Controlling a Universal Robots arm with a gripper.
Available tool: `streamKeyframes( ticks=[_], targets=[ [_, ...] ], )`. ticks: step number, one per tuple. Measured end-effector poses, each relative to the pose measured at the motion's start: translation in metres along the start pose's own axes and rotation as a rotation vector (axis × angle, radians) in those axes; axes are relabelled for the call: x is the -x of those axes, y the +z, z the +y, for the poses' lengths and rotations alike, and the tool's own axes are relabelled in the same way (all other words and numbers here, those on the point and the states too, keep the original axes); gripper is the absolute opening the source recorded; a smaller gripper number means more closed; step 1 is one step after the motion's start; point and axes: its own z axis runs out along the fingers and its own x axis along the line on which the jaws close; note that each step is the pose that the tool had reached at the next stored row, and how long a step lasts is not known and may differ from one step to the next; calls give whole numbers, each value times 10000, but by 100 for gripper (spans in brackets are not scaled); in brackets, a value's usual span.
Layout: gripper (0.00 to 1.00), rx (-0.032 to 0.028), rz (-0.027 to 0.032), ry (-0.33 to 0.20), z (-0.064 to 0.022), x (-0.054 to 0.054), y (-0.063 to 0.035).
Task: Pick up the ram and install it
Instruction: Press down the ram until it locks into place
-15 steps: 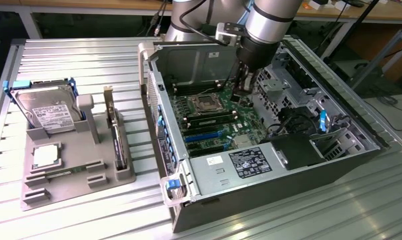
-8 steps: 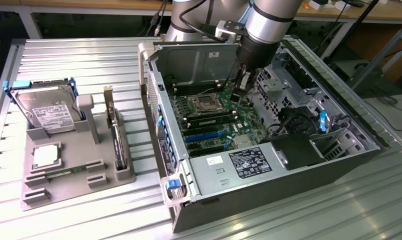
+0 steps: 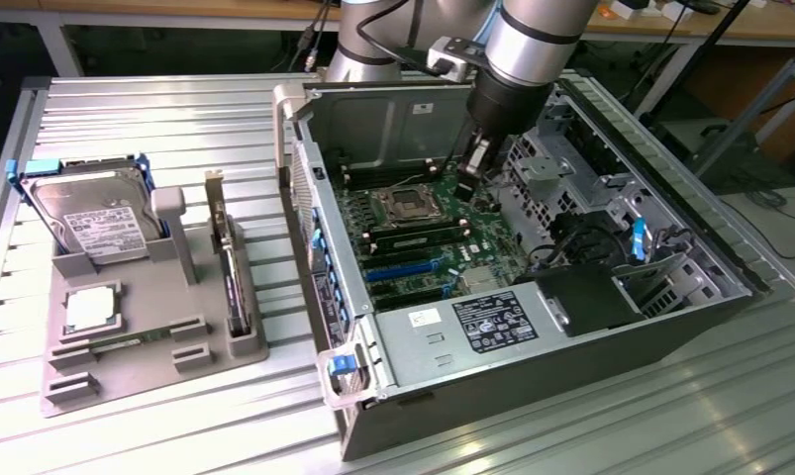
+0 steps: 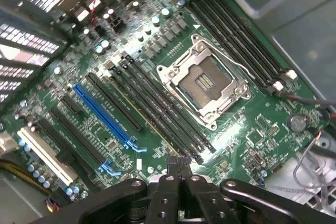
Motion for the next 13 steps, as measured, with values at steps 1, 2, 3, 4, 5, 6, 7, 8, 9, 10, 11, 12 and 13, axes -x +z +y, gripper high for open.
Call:
streamKeyframes(
  ticks=[1,2,3,4,5,6,7,8,9,10,11,12,13],
  targets=[
    [11,-1,-3,156,0,0,0],
    [11,-2,-6,318,0,0,0],
    [11,-3,-8,461,0,0,0],
    [11,-5,-10,644,0,0,0],
    [11,-5,-13,795,0,0,0],
    [11,-7,-17,1039,0,0,0],
    [11,-10,-24,1421,0,0,0],
    [11,-12,-29,1747,0,0,0],
    [11,-13,-34,2017,0,0,0],
    [11,-16,-38,2324,0,0,0],
    [11,-17,-42,2525,0,0,0],
    [11,-19,-45,2719,0,0,0],
    [11,-20,-49,2957,0,0,0]
  ],
)
